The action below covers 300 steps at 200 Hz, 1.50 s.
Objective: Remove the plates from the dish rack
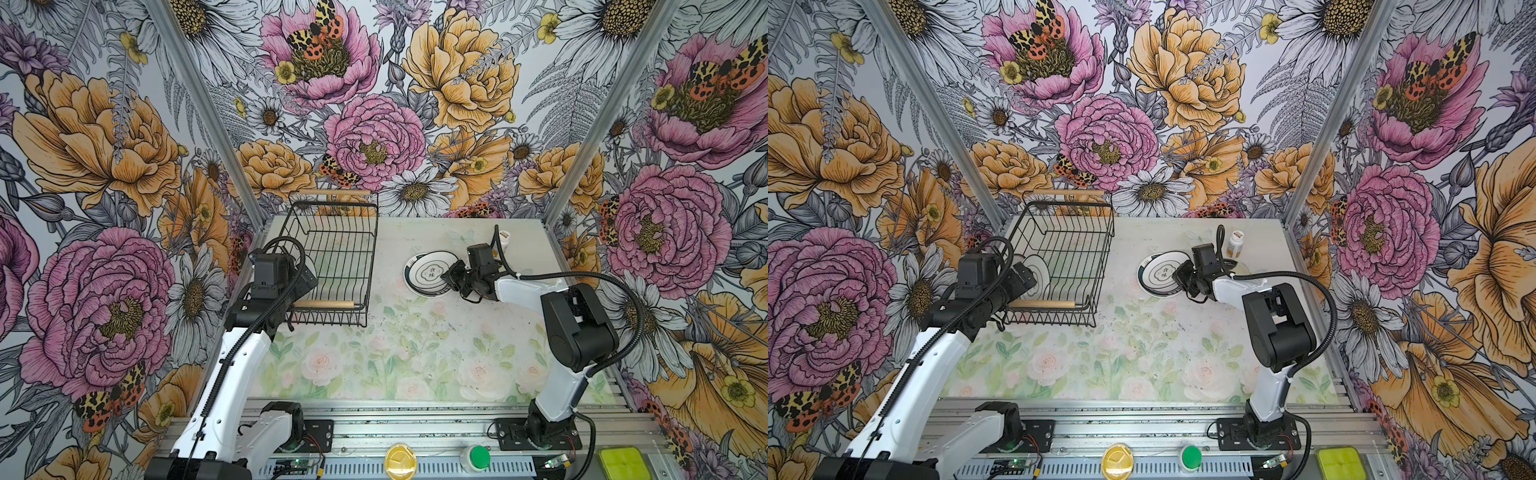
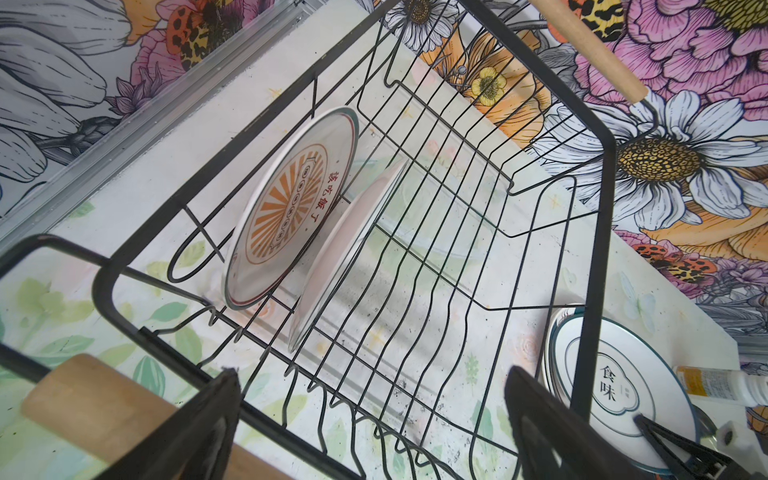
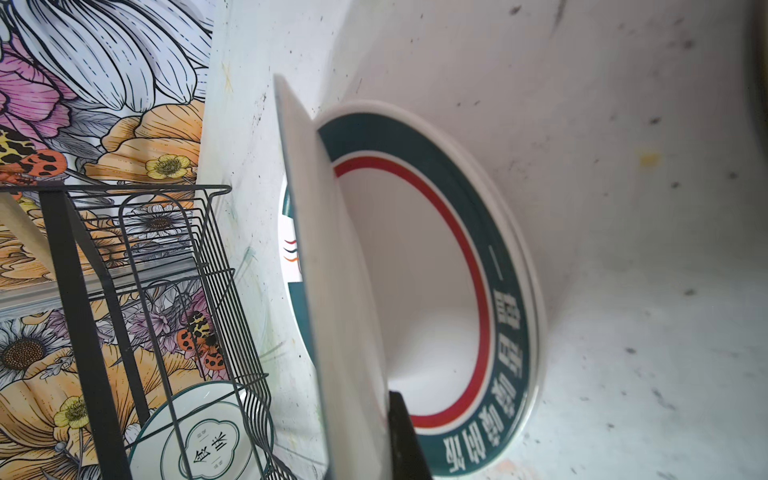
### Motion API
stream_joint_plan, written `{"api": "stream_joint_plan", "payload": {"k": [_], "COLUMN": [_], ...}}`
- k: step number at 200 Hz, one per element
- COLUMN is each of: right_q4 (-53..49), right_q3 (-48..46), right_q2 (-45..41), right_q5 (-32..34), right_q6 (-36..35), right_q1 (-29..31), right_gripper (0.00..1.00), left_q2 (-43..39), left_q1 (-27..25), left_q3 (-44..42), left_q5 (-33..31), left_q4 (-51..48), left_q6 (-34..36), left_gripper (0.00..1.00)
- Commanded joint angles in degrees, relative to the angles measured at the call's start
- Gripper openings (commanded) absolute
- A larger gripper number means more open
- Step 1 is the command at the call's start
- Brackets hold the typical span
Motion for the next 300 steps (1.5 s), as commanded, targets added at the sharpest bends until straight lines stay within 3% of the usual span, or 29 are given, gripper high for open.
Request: {"api": "stream_joint_plan", "payload": {"k": [1, 19, 66, 111, 191, 300], "right_q4": [-0.36, -1.86, -3.53, -10.89, -23.33, -31.44], "right_q3": [2.22, 2.78, 2.65, 5.58, 12.10, 15.88], "right_q2": [1.52, 1.92, 1.76, 1.38, 2.23, 3.80], "right_q5": [-0.29, 0.01, 0.49, 3.87, 11.32, 17.33], "right_q6": [-0.78, -1.63, -2.36, -7.22, -14.45, -19.47], "right_q1": [0.94, 1.11, 1.50, 1.99, 4.21, 5.99], "right_gripper": [0.15, 0.24, 0.35, 0.51, 0.53, 0.55], "left_q2": [-0.12, -0.28, 0.16, 0.39, 0.22, 0.40], "left_q1": [0.46, 0.53, 0.55, 0.54, 0.55, 0.58], "left_q3": [-0.84, -0.94, -1.29, -1.29, -1.46, -1.60], "left_q5": [1.25, 1.24, 1.76, 2.11, 1.90, 2.03], "left_q4": [1.74, 1.80, 2.30, 2.55, 2.73, 3.08], "left_q6": [1.15, 1.18, 1.00, 1.28, 1.50, 1.50], "left_gripper": [0.99, 0.99, 0.99, 0.99, 0.99, 0.99]}}
